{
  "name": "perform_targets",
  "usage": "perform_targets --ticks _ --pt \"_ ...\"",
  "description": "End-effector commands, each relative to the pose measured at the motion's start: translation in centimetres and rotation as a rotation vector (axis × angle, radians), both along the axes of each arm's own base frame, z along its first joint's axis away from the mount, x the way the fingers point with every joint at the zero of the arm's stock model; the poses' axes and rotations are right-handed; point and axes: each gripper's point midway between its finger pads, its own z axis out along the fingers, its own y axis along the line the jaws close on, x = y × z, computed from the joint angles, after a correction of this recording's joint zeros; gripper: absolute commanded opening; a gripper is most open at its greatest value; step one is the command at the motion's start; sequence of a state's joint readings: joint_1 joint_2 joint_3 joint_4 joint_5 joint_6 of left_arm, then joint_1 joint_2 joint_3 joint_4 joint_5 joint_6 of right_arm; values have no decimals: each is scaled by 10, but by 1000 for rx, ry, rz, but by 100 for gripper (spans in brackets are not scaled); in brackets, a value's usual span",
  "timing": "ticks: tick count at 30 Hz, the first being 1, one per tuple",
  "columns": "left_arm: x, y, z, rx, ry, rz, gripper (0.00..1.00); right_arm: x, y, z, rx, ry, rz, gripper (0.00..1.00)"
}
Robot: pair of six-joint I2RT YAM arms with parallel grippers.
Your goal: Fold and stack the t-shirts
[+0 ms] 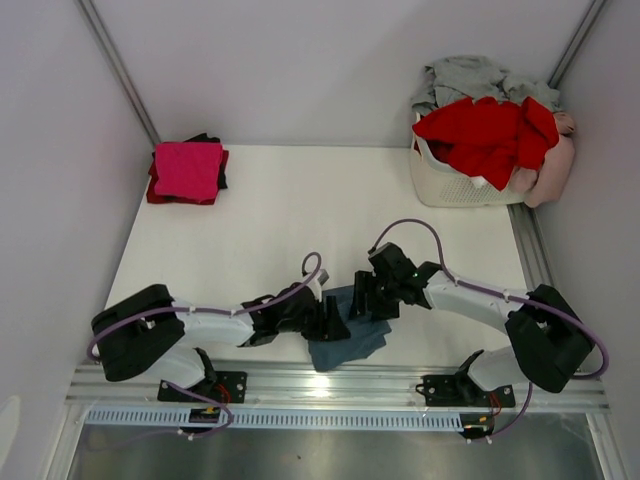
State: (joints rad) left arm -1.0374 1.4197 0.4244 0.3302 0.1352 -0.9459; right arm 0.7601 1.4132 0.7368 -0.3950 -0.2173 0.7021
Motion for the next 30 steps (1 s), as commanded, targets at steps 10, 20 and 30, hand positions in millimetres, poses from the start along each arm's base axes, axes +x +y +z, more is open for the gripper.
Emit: perform_targets --ticks 10,20,30 --pt "-30 81 -54 363 84 31 0 25 -23 23 -28 -148 -136 66" --pt "44 94 16 383 -65 150 0 56 -65 108 78 -519 -338 68" --pt "169 132 61 416 -100 294 0 50 -72 121 127 -562 -356 68"
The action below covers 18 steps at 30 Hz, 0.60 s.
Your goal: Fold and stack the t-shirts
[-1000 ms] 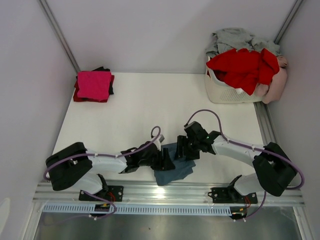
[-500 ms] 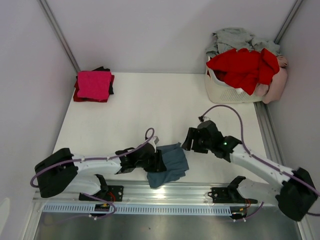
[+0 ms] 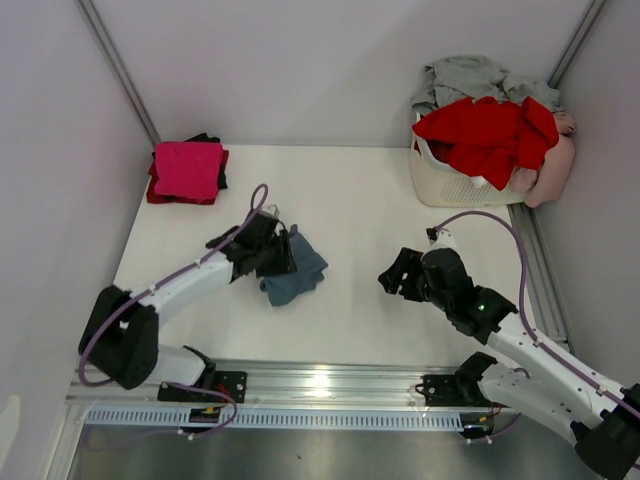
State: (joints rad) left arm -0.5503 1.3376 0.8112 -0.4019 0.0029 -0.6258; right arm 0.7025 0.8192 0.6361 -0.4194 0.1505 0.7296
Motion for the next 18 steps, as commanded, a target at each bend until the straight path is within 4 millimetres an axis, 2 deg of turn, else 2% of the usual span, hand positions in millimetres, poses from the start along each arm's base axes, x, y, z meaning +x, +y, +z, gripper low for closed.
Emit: perform_targets --ticks 1,2,3,4,5,6,7,9,10,12,14,15,16,18 --pt "37 -1 12 27 -11 -62 0 4 -5 11 12 -47 -28 68" --pt "52 -3 20 29 -30 -69 0 4 -6 11 11 -49 -26 68" --pt "73 -2 18 40 -16 -54 0 4 -5 13 16 -51 -26 69" --pt "76 -2 14 36 19 -59 0 3 -4 13 18 -49 -20 68" --pt "99 -9 33 3 -25 -67 0 3 -3 15 22 -52 -18 68" --pt "109 -4 23 3 0 -56 0 3 -4 16 27 -52 -20 68" --pt "116 -2 22 0 5 -55 0 2 -3 17 31 -51 -15 68" --pt "145 8 42 -3 -30 -31 0 1 -3 19 34 -55 -13 68" --pt "150 13 28 18 10 -21 1 0 -4 19 35 -52 -15 68" --pt "176 30 50 35 -17 15 0 -1 -5 18 36 -52 -16 69" --pt "192 39 56 51 -31 25 0 -3 -6 18 41 -52 -16 68" --pt "207 43 73 49 -82 35 0 -4 -6 18 44 -52 -12 69" --pt "214 45 80 54 -105 35 0 -5 -7 17 43 -49 -14 69" --pt "220 52 69 89 -71 33 1 -7 -8 17 43 -48 -10 69"
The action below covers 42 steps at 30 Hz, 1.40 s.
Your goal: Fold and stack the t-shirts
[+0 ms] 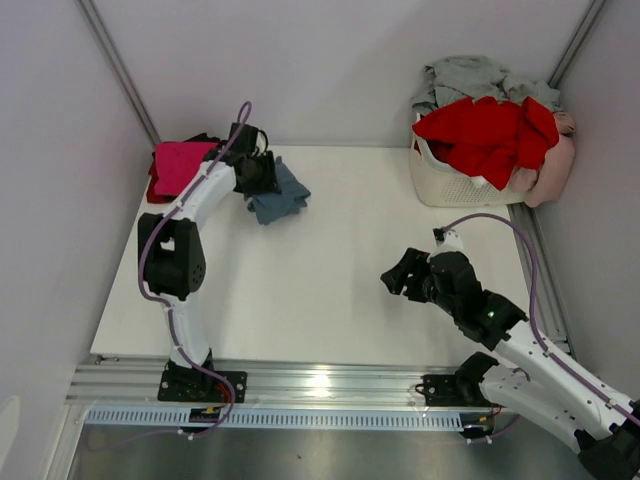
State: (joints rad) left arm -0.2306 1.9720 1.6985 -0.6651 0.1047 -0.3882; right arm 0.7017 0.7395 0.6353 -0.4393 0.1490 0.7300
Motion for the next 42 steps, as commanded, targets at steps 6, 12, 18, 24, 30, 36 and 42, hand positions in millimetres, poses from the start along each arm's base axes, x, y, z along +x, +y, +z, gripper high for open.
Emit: perform_targets --ticks 6,12,18,24,30,36,42 --pt "71 13 98 52 -241 -12 0 -5 -4 -5 9 9 -8 69" --pt "95 106 118 19 -287 218 0 -7 -3 -8 16 22 -6 69" --pt "87 224 99 130 -235 517 0 -5 4 -7 28 19 21 69" --pt "90 266 69 108 -197 611 0 -1 14 -5 34 35 44 69" --pt "118 263 56 27 -210 594 0 -1 16 -9 47 56 28 70" --pt "135 246 66 -70 -270 522 1 -2 26 -16 58 83 29 69" --pt "123 243 32 -178 -143 549 43 4 34 -18 53 69 36 70"
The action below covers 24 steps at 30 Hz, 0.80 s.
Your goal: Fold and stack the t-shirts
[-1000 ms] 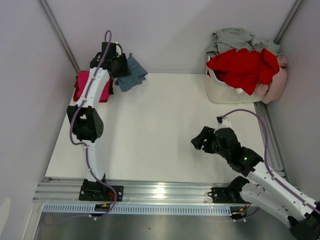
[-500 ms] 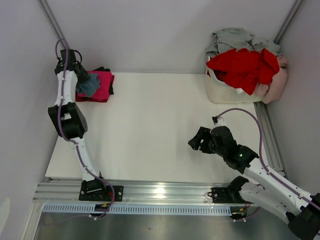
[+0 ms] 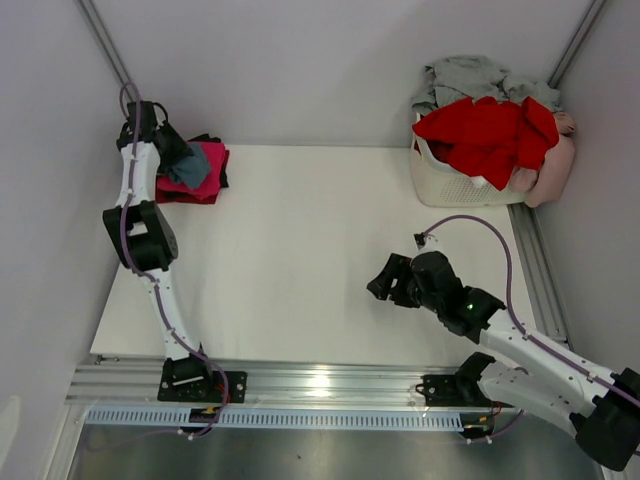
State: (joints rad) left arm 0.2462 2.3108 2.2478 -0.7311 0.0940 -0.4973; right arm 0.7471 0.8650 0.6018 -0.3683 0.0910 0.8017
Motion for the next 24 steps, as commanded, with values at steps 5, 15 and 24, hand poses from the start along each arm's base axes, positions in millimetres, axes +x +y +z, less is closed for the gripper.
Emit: perform_targets --ticks 5,15,24 --pt "-19 -2 -11 -126 64 19 43 18 10 19 27 -78 -21 70" --pt "-71 -26 -45 -233 234 -26 49 25 16 27 19 -103 -3 70" --pt "-78 -28 -13 -189 167 -71 82 18 9 33 23 -122 13 71"
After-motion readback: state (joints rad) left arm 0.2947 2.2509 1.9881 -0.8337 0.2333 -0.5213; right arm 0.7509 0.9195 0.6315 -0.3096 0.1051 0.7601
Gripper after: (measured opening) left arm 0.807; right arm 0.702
